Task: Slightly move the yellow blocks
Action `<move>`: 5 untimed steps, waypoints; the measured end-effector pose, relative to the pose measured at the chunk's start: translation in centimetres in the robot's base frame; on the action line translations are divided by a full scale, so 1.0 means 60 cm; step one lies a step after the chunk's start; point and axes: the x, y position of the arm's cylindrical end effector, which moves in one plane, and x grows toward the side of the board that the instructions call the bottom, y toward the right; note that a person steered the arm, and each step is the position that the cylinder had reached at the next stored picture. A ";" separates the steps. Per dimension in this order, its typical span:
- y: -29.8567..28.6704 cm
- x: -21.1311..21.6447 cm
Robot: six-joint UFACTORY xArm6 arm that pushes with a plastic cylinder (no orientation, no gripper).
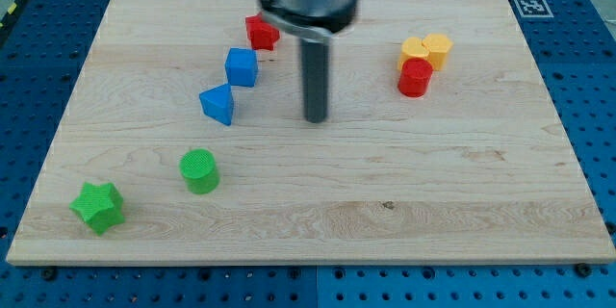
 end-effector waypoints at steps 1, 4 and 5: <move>0.123 0.018; 0.295 -0.084; 0.288 -0.150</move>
